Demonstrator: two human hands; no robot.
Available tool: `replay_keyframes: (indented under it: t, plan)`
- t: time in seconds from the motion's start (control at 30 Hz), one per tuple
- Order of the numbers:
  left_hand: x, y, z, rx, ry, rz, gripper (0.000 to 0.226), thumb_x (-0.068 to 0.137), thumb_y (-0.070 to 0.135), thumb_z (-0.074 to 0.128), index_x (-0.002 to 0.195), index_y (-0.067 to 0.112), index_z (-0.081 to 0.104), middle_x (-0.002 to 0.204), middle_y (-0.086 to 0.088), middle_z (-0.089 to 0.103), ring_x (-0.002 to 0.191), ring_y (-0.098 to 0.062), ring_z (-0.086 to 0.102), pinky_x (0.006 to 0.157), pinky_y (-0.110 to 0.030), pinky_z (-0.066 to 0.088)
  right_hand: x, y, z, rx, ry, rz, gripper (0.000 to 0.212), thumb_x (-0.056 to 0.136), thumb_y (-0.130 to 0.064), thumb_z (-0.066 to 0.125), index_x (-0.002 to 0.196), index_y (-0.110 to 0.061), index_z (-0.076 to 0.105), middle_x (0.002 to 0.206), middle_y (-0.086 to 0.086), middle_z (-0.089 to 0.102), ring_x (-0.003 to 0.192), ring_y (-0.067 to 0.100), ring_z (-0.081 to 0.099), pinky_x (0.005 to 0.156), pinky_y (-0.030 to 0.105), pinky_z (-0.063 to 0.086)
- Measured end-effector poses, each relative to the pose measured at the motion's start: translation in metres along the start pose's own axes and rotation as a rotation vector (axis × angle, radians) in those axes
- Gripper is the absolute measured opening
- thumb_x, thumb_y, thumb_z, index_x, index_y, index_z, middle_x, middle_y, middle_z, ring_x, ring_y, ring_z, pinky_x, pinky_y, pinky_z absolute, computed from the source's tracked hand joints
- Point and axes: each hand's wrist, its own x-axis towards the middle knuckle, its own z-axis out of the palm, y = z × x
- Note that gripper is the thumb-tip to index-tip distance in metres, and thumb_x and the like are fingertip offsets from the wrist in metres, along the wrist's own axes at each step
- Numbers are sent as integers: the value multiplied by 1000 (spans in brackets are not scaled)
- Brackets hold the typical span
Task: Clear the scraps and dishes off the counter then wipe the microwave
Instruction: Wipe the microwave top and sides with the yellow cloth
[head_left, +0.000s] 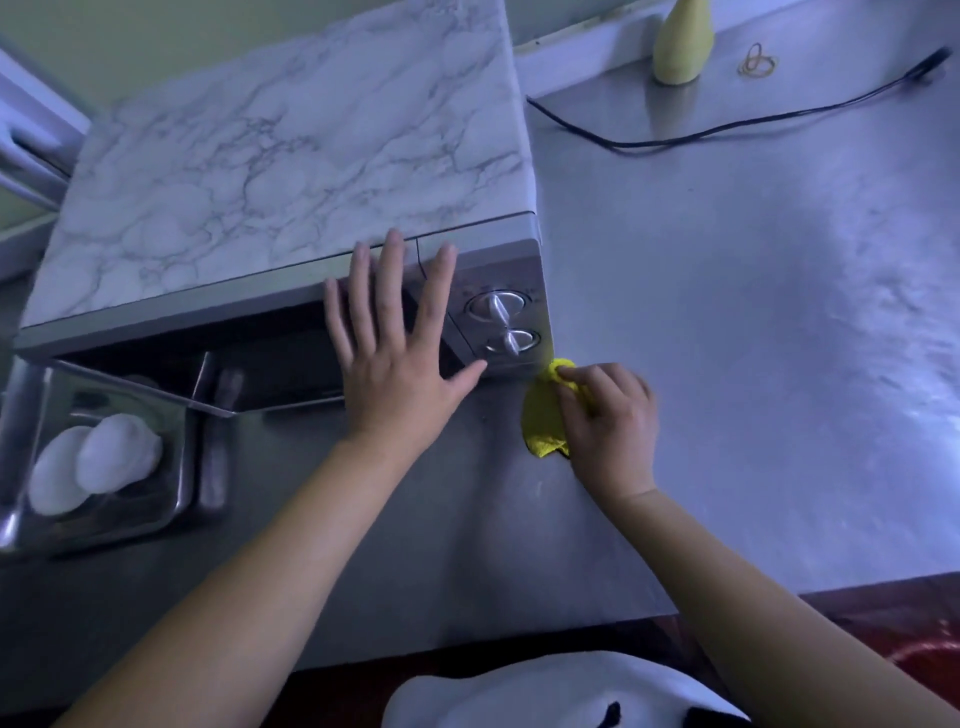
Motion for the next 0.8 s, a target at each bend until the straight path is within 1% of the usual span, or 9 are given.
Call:
replay_keyframes:
  t: [0.2, 0.3, 0.37, 0.47, 0.53, 0.6, 0.7, 0.77, 0.8]
  plan:
    - [4, 14, 22, 66, 50, -69, 126, 62, 69, 75, 156, 19, 6, 154, -33, 25, 142, -55, 20, 114, -71, 12, 14, -21, 8, 66, 79, -20, 10, 87, -8, 73, 94, -11, 79, 88, 8, 69, 77, 34, 63, 78, 45, 46]
    - [5, 16, 30, 70, 79, -81, 127, 63, 70, 75, 154, 17, 5, 149, -37, 29, 138, -60, 25, 111, -73, 12, 22, -24, 17, 64, 116, -26, 10, 86, -8, 75, 93, -13, 80, 87, 6, 70, 75, 33, 63, 78, 48, 48]
    - [8, 19, 32, 58, 104, -100, 124, 65, 72, 73, 151, 16, 4, 149, -37, 25, 135, -62, 30, 111, -73, 13, 25, -22, 25, 50, 139, -51, 10, 84, -6, 76, 91, -13, 80, 85, 6, 70, 70, 33, 63, 76, 47, 49]
    - [9, 22, 35, 47, 127, -102, 123, 65, 75, 71, 150, 16, 4, 148, -30, 16, 134, -61, 32, 111, -72, 13, 22, -18, 36, -3, 158, -67, 11, 81, -2, 78, 86, -12, 80, 83, 6, 70, 66, 33, 61, 72, 44, 48]
    - [8, 22, 37, 43, 132, -96, 125, 64, 76, 71, 150, 16, 3, 149, -29, 15, 135, -60, 30, 112, -71, 11, 17, -15, 40, -24, 159, -54, 13, 79, 0, 78, 85, -12, 79, 83, 6, 70, 65, 33, 60, 70, 42, 48]
    - [8, 22, 39, 49, 137, -103, 127, 62, 76, 71, 151, 17, 2, 149, -32, 18, 135, -59, 29, 112, -71, 11, 17, -15, 42, -38, 163, -42, 14, 78, 1, 79, 82, -12, 78, 82, 5, 69, 65, 32, 59, 68, 40, 47]
    - [8, 22, 38, 62, 138, -111, 128, 61, 76, 72, 151, 16, 4, 145, -40, 34, 133, -62, 33, 110, -72, 15, 18, -17, 41, -58, 135, -31, 18, 76, 3, 77, 80, -14, 77, 79, 3, 67, 63, 30, 58, 67, 38, 45]
    - [9, 22, 38, 67, 131, -115, 128, 61, 77, 71, 151, 15, 4, 143, -41, 36, 132, -63, 33, 109, -73, 16, 19, -18, 37, -87, 70, 1, 20, 75, 2, 76, 81, -17, 77, 79, 2, 67, 67, 29, 59, 71, 38, 44]
    - [9, 21, 37, 68, 126, -123, 128, 62, 78, 71, 151, 15, 4, 143, -41, 36, 132, -64, 33, 109, -73, 16, 19, -19, 37, -117, -8, 27, 21, 77, 0, 74, 85, -19, 78, 83, 2, 67, 72, 30, 60, 75, 39, 43]
